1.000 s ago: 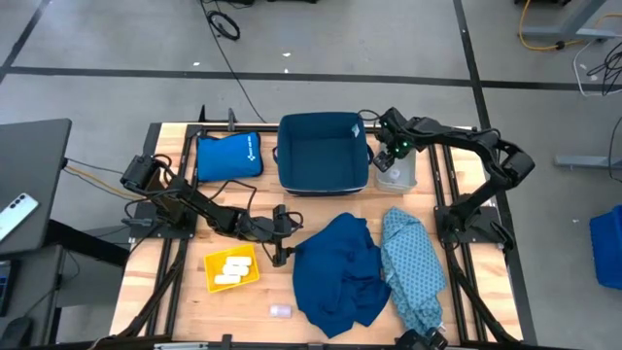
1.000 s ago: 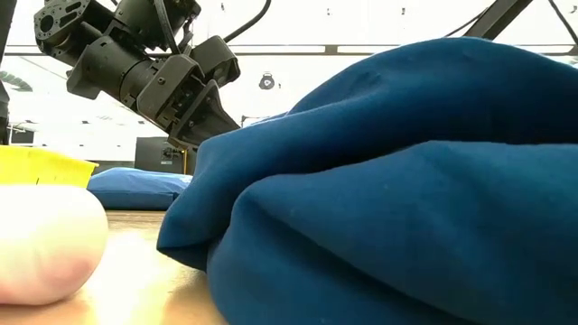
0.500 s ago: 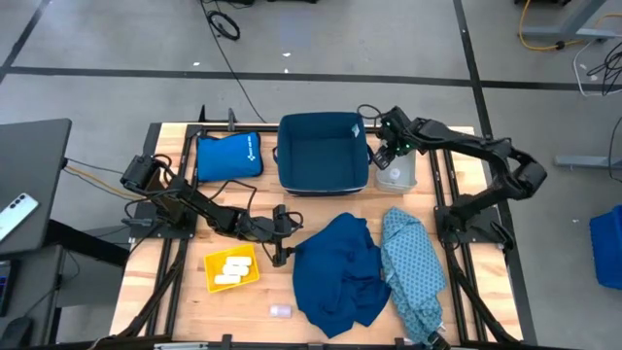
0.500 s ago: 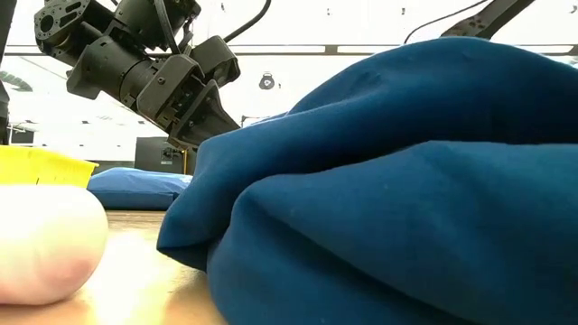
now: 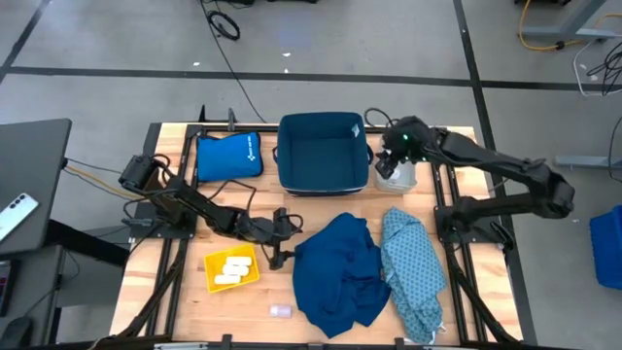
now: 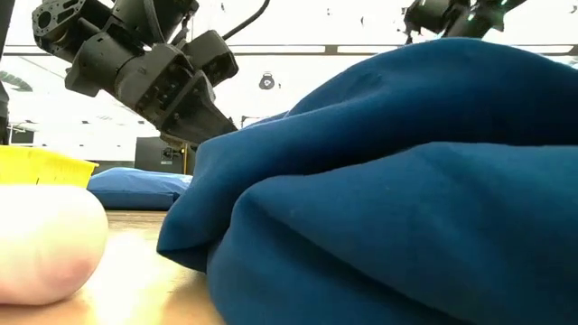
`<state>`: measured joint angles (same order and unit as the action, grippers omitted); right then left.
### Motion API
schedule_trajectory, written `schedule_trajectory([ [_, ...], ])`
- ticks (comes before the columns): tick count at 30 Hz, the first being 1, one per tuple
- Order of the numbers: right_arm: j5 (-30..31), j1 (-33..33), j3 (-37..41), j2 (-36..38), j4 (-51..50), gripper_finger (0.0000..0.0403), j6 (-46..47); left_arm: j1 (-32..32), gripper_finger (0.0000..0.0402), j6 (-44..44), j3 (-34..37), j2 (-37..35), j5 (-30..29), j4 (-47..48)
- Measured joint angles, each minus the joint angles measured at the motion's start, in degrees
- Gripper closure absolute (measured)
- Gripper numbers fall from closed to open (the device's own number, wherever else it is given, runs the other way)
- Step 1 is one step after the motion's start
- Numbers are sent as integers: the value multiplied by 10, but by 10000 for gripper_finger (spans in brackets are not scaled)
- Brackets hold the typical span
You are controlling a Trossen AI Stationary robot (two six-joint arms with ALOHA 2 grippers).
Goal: Pick & Place Medicine items
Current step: Put the transparent pill bottle into the white bin
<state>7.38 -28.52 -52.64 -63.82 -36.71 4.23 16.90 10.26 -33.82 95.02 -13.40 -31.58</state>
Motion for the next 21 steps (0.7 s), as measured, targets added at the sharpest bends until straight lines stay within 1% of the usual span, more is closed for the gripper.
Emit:
schedule_trajectory([
  [4,34,73,0,27,0,222,7,22,63,9,0,-44,4,79],
  [6,44,107,0,34,0,222,14,40,63,16,0,-79,8,125],
  [9,60,153,0,35,0,222,30,72,63,42,0,-127,34,175],
  [12,81,193,0,35,0,222,45,108,63,83,0,-159,67,201],
  [16,113,234,0,35,1,222,60,158,63,136,-20,-156,95,241],
  [19,130,254,0,35,1,222,66,199,63,147,-51,-132,95,273],
  [21,137,265,0,35,1,222,70,223,63,148,-72,-111,91,278],
])
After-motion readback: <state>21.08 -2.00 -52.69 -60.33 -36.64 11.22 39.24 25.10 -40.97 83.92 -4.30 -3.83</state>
